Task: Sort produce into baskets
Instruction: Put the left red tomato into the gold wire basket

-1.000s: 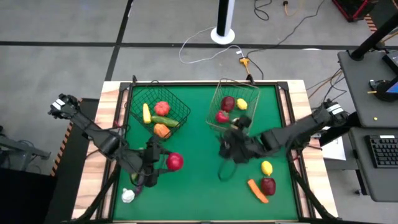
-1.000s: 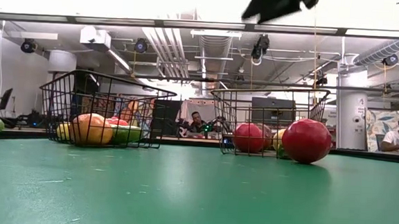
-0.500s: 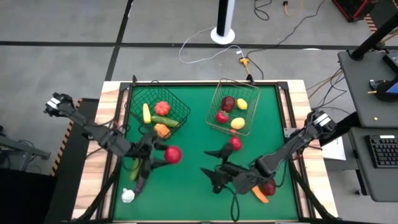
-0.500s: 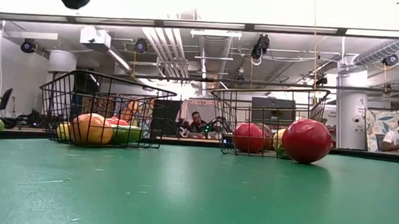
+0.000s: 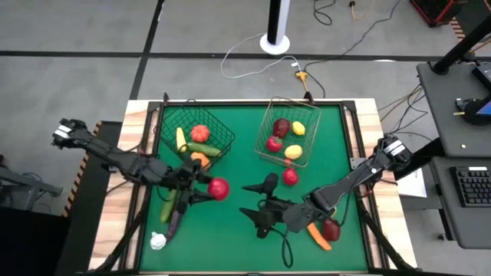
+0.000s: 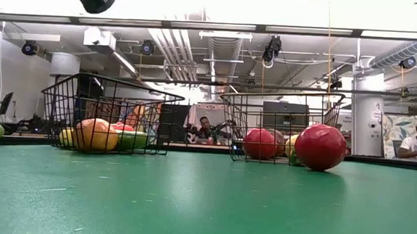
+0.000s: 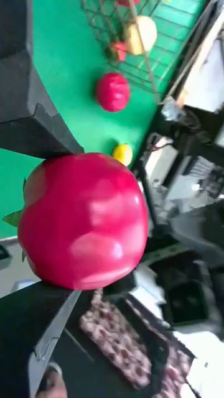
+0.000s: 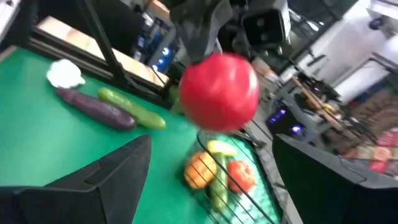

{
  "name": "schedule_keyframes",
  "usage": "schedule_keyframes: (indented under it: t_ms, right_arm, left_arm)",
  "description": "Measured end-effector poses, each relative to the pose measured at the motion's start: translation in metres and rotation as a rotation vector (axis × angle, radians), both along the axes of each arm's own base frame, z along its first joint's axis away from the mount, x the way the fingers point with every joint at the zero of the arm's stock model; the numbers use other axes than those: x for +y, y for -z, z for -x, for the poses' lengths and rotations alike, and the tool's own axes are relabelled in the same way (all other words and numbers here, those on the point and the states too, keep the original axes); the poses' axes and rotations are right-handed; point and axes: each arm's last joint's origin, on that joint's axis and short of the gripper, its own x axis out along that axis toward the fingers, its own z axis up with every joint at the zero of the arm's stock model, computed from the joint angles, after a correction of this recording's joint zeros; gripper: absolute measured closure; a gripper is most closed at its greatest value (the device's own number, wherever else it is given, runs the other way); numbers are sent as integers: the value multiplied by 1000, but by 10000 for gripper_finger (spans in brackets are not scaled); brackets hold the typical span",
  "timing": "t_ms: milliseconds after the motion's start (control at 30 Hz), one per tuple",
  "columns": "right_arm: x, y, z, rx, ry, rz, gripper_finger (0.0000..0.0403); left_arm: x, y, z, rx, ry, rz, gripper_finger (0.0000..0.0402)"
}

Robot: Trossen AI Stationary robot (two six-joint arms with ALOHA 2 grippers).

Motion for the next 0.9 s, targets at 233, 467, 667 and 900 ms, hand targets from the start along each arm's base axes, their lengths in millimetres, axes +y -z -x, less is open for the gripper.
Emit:
schedule_keyframes:
  t_ms: [233, 467, 667, 900]
  right_arm:
    - [-8, -2, -7, -8, -43, -8, 76]
    - [-10, -4, -9, -30, -70, -14, 76]
    - [-15, -9, -12, -63, -61, 7, 76]
    - [-21, -9, -15, -56, -48, 21, 77]
  left_arm:
    - [-8, 2, -17, -68, 38, 27, 130]
    - [-10, 1, -25, -133, 11, 28, 129]
    - [-14, 5, -35, -177, -1, 29, 129]
    - [-15, 8, -41, -204, -11, 36, 129]
